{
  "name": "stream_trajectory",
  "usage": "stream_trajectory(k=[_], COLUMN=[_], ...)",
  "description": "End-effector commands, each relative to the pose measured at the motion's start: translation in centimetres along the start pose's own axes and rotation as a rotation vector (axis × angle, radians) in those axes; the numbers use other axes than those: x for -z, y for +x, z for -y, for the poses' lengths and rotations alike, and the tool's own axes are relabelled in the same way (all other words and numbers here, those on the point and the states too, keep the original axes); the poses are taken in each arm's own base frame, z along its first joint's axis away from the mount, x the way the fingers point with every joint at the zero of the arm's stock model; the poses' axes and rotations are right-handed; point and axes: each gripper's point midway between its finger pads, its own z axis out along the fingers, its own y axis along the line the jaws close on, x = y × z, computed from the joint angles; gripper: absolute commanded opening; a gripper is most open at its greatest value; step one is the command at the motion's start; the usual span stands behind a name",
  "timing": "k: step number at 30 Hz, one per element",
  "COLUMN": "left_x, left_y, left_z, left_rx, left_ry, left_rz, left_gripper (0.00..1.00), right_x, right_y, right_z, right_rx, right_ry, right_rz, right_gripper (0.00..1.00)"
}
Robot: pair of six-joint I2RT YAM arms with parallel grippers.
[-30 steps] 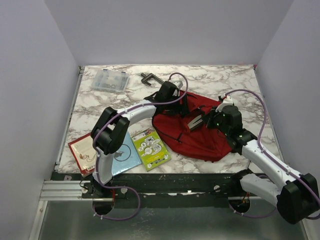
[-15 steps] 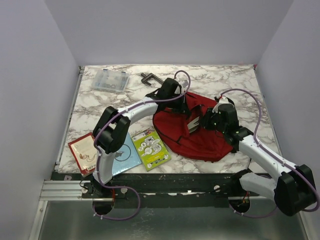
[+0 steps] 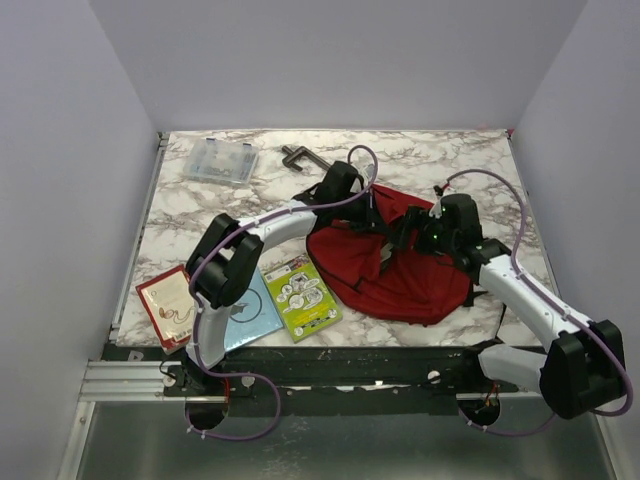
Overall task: Pack the student bag
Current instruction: Zip the student bag at the center of the board.
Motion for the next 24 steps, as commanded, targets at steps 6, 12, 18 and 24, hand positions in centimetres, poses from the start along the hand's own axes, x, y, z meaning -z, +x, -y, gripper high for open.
stream_trajectory(k=[6,12,18,24], left_x=[2.1,2.5,1.5,0.7], left_y=[0.4,1.1,0.0,0.0], left_z=[6.1,7.6,6.1,5.3], left_rx=[-0.043,-0.095,-0.034,-0.021], left_ry=[0.136,0.136,0.126,0.111], left_rz=[0.022,0.045,0.031,0.018], left_gripper=[0.0,0.0,0.0,0.0], right_x=[2.5,2.1,0.0,-0.6], right_y=[-6.7,-7.7,-3.5,0.8], right_z=[0.0,1.2,0.6,1.8], right_rx=[-0.096,-0.191,-0.25,-0.325], right_ry=[-0.051,-0.133,-0.27,-0.287], right_rz=[0.138,0.182,0.087,0.07], right_gripper=[0.79,0.57,0.24,0.24])
